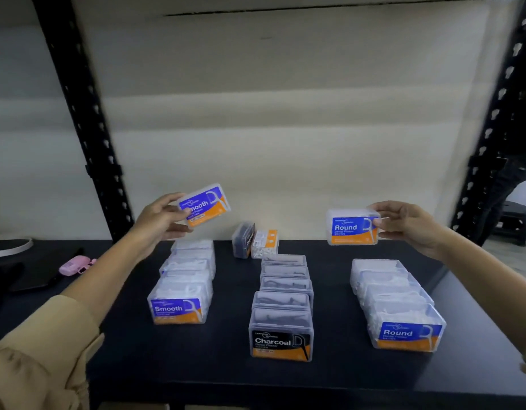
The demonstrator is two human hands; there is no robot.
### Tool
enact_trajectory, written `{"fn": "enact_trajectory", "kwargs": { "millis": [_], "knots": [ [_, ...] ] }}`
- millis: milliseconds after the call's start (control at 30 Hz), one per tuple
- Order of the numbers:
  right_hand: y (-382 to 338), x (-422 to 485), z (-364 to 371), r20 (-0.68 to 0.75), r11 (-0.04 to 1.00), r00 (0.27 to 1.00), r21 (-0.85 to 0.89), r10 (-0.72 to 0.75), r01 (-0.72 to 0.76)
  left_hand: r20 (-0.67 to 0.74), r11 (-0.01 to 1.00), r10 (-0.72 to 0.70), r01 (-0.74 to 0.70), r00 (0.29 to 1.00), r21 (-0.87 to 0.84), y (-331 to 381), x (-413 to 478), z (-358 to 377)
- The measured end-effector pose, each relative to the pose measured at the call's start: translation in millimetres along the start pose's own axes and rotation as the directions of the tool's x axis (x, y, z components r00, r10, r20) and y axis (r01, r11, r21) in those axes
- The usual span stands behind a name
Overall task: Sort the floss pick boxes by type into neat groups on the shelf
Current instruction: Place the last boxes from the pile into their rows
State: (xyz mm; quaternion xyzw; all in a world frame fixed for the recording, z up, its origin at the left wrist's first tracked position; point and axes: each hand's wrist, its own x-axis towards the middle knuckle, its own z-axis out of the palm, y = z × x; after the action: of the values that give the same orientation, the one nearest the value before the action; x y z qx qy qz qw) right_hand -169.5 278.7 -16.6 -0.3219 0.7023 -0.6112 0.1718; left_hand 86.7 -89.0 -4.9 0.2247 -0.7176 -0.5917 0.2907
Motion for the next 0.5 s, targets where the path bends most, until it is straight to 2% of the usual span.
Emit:
{"fn": "enact_trajectory", "kwargs": {
  "millis": [233,500],
  "knots": [
    [15,-18,-9,-0.09,0.997,0.996,0.074,0.022,-0.015,-0.042,0.998,-0.037,0.04,0.998,0.052,-25,-26,-51],
    [17,-27,-17,-0.227,0.995,0.97,0.076,0.086,-0.071,-0.149,0.993,-0.072,0.086,0.986,0.087,-48,-26,-92]
  ]
}}
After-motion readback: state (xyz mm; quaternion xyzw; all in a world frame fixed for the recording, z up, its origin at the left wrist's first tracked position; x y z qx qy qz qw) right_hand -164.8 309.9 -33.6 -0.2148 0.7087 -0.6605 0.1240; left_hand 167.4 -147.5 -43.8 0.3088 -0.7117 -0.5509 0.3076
